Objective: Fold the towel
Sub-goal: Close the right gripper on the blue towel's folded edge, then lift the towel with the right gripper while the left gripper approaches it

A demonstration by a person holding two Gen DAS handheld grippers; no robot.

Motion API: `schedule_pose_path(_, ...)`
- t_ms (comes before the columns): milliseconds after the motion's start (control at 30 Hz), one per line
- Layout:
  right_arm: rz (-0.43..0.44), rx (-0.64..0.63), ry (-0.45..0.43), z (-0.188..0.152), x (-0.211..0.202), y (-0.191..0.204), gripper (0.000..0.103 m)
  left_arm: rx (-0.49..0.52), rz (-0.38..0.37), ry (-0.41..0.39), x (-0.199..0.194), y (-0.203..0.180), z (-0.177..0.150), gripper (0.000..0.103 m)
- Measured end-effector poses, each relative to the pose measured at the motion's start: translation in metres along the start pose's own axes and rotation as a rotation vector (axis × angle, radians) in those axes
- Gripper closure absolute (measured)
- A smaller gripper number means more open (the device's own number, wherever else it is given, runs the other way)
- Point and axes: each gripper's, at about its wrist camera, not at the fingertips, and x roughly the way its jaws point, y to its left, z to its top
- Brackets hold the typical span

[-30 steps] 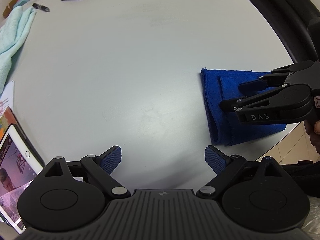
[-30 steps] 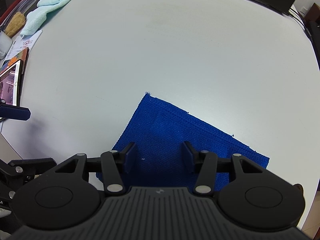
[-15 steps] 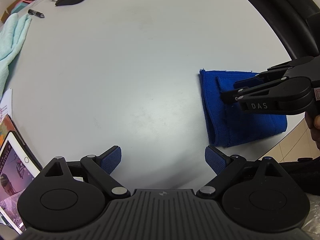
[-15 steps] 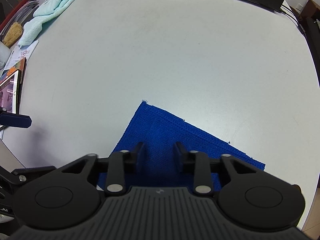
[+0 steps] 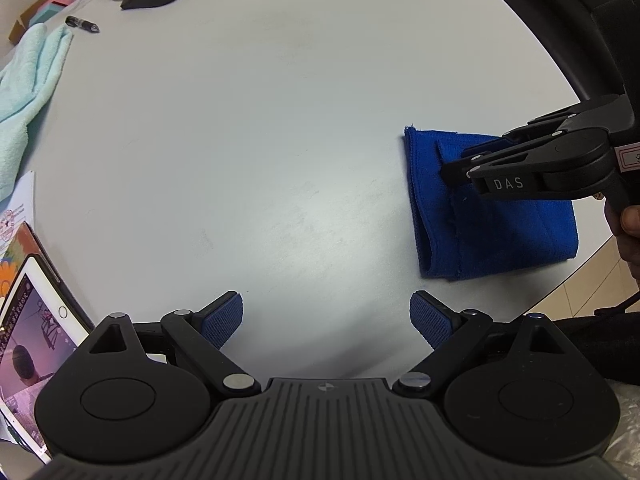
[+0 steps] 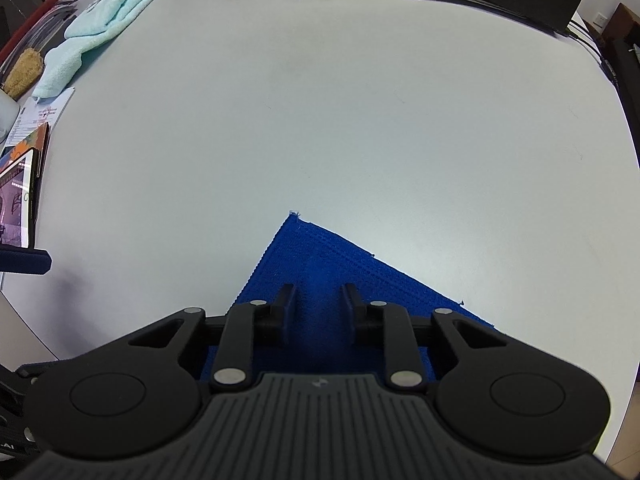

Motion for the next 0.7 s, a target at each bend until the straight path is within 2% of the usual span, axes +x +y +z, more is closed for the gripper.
schedule_pose_path(33, 0.004, 0.003, -0.005, -0.001, -0.001, -0.002, 0.095, -0.004, 0.0, -0.001, 0.0, 0.001, -0.001, 0.011)
schedule_pose_path(133, 0.02, 0.014, -0.018, -0.005, -0.005, -0.008, 0.098, -0.012, -0.009, -0.013, 0.0, 0.004, -0.001, 0.012)
schedule_pose_path(200, 0.034, 0.024, -0.029, -0.01, -0.013, -0.013, 0.098, -0.012, -0.017, -0.021, 0.004, 0.0, 0.001, 0.013)
schedule_pose_path(267, 0.049, 0.031, -0.04, -0.016, -0.021, -0.018, 0.098, -0.007, -0.024, -0.023, 0.006, -0.001, 0.002, 0.02)
schedule_pose_path(333, 0.058, 0.032, -0.043, -0.017, -0.025, -0.017, 0.098, 0.004, -0.031, -0.02, 0.01, -0.004, 0.005, 0.022)
schedule_pose_path(633, 0.068, 0.083, -0.068, -0.038, -0.051, -0.026, 0.098, 0.08, -0.06, -0.011, 0.026, -0.028, 0.019, 0.037)
schedule_pose_path(700, 0.063, 0.101, -0.072, -0.045, -0.056, -0.03, 0.098, 0.1, -0.067, -0.005, 0.028, -0.035, 0.021, 0.038)
